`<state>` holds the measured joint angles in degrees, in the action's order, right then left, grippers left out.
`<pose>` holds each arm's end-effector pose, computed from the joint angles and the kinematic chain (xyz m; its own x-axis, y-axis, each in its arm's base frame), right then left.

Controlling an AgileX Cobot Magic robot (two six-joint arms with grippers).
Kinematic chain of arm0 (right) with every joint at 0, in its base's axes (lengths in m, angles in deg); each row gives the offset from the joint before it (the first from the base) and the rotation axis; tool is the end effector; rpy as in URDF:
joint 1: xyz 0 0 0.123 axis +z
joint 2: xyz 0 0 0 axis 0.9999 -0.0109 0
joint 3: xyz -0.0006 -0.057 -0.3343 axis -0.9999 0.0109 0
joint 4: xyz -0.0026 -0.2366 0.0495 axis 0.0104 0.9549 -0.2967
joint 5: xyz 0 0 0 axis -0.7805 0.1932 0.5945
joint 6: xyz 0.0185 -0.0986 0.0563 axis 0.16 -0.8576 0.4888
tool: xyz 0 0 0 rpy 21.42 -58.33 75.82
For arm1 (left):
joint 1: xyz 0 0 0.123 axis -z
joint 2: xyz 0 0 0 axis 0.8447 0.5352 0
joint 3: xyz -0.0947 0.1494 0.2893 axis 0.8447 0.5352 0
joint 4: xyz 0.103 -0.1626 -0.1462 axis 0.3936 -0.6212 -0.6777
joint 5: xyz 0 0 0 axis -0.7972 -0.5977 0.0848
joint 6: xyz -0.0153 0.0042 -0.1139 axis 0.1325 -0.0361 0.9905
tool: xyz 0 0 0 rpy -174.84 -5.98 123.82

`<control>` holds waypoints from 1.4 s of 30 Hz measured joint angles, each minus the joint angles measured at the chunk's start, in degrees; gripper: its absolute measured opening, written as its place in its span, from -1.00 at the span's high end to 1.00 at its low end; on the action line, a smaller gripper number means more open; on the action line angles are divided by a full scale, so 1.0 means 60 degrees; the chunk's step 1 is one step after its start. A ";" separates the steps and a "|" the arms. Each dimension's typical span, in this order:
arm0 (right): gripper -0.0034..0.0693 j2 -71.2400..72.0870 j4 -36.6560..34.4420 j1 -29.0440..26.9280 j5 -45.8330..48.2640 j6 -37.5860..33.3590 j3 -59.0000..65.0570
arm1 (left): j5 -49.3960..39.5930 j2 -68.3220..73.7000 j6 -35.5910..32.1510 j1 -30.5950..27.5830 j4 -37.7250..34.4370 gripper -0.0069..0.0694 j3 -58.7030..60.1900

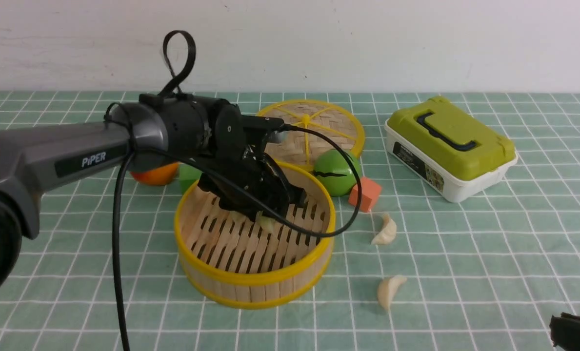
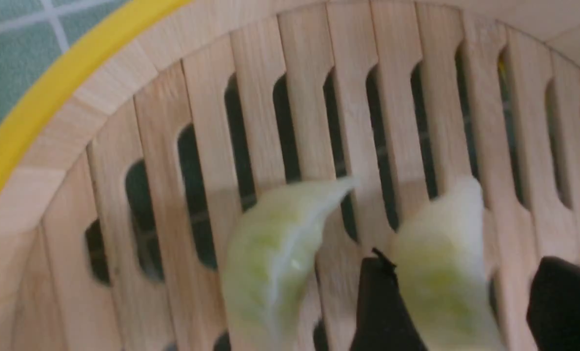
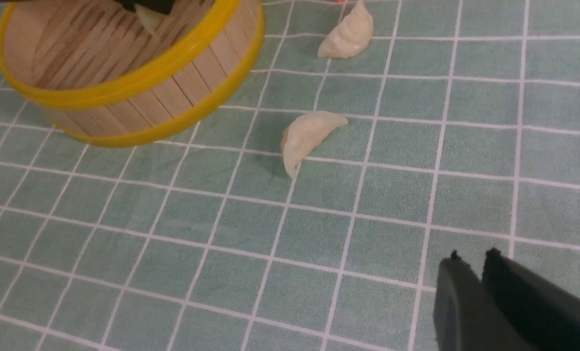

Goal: Put the dumplings into the steamer on the table with the blue tablecloth.
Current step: 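Place the dumpling into the bamboo steamer basket with the left gripper, then reach for and grasp a dumpling lying on the table beside the steamer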

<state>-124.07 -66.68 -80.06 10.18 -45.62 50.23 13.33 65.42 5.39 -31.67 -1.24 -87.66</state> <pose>0.0827 0.0377 0.2674 -0.6124 0.0778 -0.7867 -0.2194 0.9393 0.2637 0.4269 -0.2193 0.2423 -0.8444 0.2395 -0.4792 0.3488 0.9247 -0.1525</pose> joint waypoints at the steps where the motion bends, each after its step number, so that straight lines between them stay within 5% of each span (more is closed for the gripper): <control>1: 0.70 0.0000 0.0103 0.0000 0.0050 -0.0008 0.0000 | -0.0455 -0.0184 0.0000 0.0000 0.0072 -0.22 -0.0247; 7: 0.68 -0.0523 0.0225 0.0000 0.0356 -0.0008 -0.0310 | -0.2806 -0.1981 0.0009 0.0000 0.0734 -0.14 -0.1809; 18: 0.64 -0.4602 0.0123 0.0421 0.1776 -0.0008 -0.2725 | -0.4775 -0.5957 -0.0221 0.0000 -0.0557 0.86 -0.1572; 23: 0.62 -0.6299 0.0719 0.1912 0.1156 0.0323 -0.3521 | -0.4787 -0.7471 -0.0578 0.0000 -0.0590 0.86 0.0360; 26: 0.52 -0.7412 0.1100 0.2423 0.0920 0.1556 -0.4271 | -0.4297 -0.8923 -0.0481 0.0000 0.0099 0.86 0.2181; 30: 0.21 -0.8531 0.1607 0.2457 0.0695 0.2837 -0.5105 | -0.3543 -1.0690 0.0081 0.0000 0.1311 0.86 0.4056; 36: -0.26 -1.0026 0.1613 0.2457 -0.0294 0.3210 -0.5690 | -0.2142 -1.3208 0.1312 0.0000 0.3506 0.86 0.6752; 42: -0.26 -1.1103 0.1256 0.2457 -0.1275 0.3469 -0.6025 | -0.1072 -1.4904 0.2677 0.0000 0.5281 0.86 0.9331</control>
<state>-190.69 -59.15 -65.32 2.53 -24.81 14.08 6.90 -24.01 21.46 -31.67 30.45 -31.67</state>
